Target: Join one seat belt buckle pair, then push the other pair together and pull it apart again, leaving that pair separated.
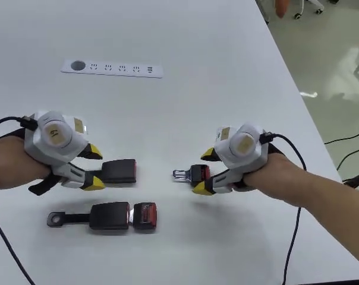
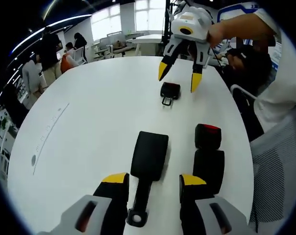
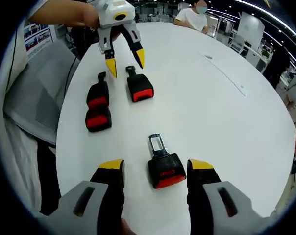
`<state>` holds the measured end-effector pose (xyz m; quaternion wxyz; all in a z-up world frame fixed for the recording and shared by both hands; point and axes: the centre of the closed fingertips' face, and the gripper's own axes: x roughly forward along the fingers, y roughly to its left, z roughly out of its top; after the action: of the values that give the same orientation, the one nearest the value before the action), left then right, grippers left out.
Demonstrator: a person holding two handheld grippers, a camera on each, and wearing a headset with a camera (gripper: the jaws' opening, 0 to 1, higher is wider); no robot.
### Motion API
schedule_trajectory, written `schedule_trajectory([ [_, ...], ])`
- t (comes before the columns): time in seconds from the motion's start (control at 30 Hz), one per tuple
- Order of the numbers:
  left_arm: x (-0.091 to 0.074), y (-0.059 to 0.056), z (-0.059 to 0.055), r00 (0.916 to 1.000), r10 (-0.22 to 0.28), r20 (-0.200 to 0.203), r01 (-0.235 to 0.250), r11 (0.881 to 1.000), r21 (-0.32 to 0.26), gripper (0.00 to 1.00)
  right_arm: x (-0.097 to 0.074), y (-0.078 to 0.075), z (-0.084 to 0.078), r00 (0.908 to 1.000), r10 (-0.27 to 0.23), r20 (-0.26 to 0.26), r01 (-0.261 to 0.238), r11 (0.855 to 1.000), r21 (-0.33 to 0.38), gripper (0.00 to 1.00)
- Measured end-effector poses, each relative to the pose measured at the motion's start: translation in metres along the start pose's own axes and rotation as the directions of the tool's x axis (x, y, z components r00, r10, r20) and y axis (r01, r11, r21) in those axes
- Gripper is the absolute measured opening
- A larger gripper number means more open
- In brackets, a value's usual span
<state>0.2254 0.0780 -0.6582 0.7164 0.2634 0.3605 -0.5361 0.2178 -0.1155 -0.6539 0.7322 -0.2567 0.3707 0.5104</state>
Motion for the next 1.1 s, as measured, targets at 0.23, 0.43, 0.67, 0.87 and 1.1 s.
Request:
schedule_trajectory([
  [0.23,-0.026,-0.028,-0.008,0.9954,0.076,0.058,-0.071,0.994,-0.078,0.52,-0.013,0.042,0.024,0.9970,-0.034,0.069,0.032,0.999,0.031,0.55],
  [0.43,-0.051,-0.035,-0.034,0.9874,0.149,0.055,-0.137,0.975,-0.173,0.62,-0.026,0.056,0.021,0.9897,-0.102,0.101,0.094,0.992,0.080,0.63],
  [0.67,-0.077,-0.046,-0.060,0.9693,0.228,0.092,-0.188,0.928,-0.321,0.72,-0.050,0.062,0.015,0.9716,-0.169,0.166,0.127,0.963,0.238,0.75],
  [0.87,-0.093,-0.056,-0.069,0.9560,0.270,0.114,-0.213,0.907,-0.362,0.83,-0.063,0.070,0.009,0.9624,-0.211,0.171,0.165,0.954,0.249,0.87],
  [1.1,-0.110,-0.058,-0.067,0.9177,0.349,0.189,-0.246,0.873,-0.421,0.94,-0.065,0.071,0.013,0.9450,-0.259,0.199,0.193,0.934,0.301,0.96],
])
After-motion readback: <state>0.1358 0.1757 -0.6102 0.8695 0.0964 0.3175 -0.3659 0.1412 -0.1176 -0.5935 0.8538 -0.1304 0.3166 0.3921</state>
